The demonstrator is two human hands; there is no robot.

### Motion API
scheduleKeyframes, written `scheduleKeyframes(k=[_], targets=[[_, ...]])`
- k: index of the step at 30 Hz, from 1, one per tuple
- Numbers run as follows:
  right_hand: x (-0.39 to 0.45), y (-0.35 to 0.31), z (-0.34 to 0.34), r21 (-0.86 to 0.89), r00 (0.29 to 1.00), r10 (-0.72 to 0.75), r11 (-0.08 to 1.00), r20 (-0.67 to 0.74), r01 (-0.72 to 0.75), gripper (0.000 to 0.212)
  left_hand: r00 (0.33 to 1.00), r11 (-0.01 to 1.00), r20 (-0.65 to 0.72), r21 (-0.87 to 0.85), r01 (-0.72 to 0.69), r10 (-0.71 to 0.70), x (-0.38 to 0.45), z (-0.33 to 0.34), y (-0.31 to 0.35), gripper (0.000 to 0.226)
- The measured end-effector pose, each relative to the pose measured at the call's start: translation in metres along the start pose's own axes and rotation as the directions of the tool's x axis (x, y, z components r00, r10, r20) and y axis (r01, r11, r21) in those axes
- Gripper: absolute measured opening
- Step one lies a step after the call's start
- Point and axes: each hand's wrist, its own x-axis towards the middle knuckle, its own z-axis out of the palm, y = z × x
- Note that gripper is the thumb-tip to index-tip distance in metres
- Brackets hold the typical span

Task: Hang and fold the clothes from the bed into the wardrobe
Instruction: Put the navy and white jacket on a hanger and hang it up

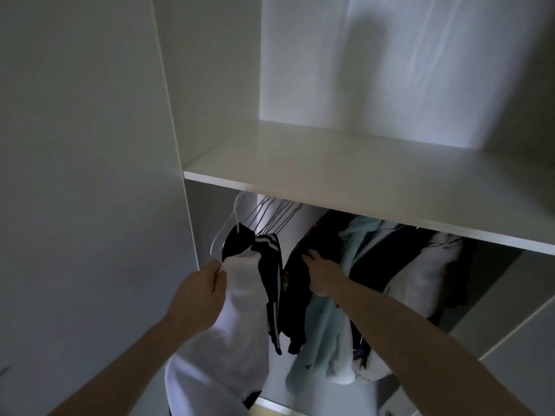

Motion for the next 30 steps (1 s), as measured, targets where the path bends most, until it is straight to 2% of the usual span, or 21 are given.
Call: scheduleKeyframes(k=[2,4,6,8,11,13,14,16,19,23,26,30], targets=[[0.012,-0.002,-0.001,-0.014,1.000,-0.006,1.000,-0.001,0.006,0.096,1.000,1.000,-0.001,0.005,0.009,-0.009,0.004,0.000,0.001,0.027],[0.019,-0.003,-0.007,0.029,0.989,0.012,1.000,-0.148,-0.008,0.098,1.000,1.000,0.000,0.010,0.006,-0.006,0.008,-0.001,0.002,0.026],[0.031,-0.004,-0.015,0.028,0.962,-0.055,0.998,-0.268,0.064,0.100,1.000,1.000,-0.006,0.023,-0.001,0.001,0.012,-0.003,0.002,0.025],[0.046,-0.004,-0.017,-0.024,0.970,-0.134,0.991,-0.205,0.132,0.095,1.000,0.999,-0.004,0.045,-0.007,0.008,0.015,-0.005,0.001,0.025],[0.055,0.001,-0.011,-0.103,0.997,-0.074,0.992,-0.019,0.071,0.056,1.000,0.999,0.005,0.049,-0.025,0.025,0.017,-0.005,-0.008,0.024],[0.053,0.007,-0.007,-0.091,0.999,-0.035,0.995,-0.015,0.033,0.018,0.999,0.999,0.020,0.037,-0.030,0.029,0.017,0.000,-0.016,0.024],[0.050,0.013,-0.005,-0.080,1.000,-0.024,0.997,-0.011,0.023,0.014,0.999,0.999,0.030,0.032,-0.027,0.026,0.017,0.004,-0.019,0.025],[0.044,0.025,-0.001,-0.072,1.000,-0.008,0.997,-0.010,0.007,0.023,0.998,0.999,0.057,0.029,-0.020,0.018,0.017,0.015,-0.024,0.025],[0.031,0.041,0.001,-0.066,1.000,-0.015,0.998,-0.020,0.014,0.012,0.995,1.000,0.101,0.012,-0.023,0.021,0.022,0.039,-0.024,0.027],[0.018,0.058,0.005,-0.075,0.998,-0.040,0.996,-0.041,0.037,0.019,0.989,0.999,0.143,-0.032,-0.019,0.023,0.042,0.075,-0.010,0.027],[0.007,0.066,0.005,-0.114,0.999,-0.039,0.993,-0.020,0.037,0.016,0.994,0.999,0.113,-0.053,-0.006,0.012,0.062,0.095,0.013,0.020],[-0.003,0.073,-0.001,-0.146,0.999,-0.016,0.989,0.036,0.021,0.017,0.996,0.992,0.078,-0.124,-0.026,0.036,0.091,0.118,0.047,0.021]])
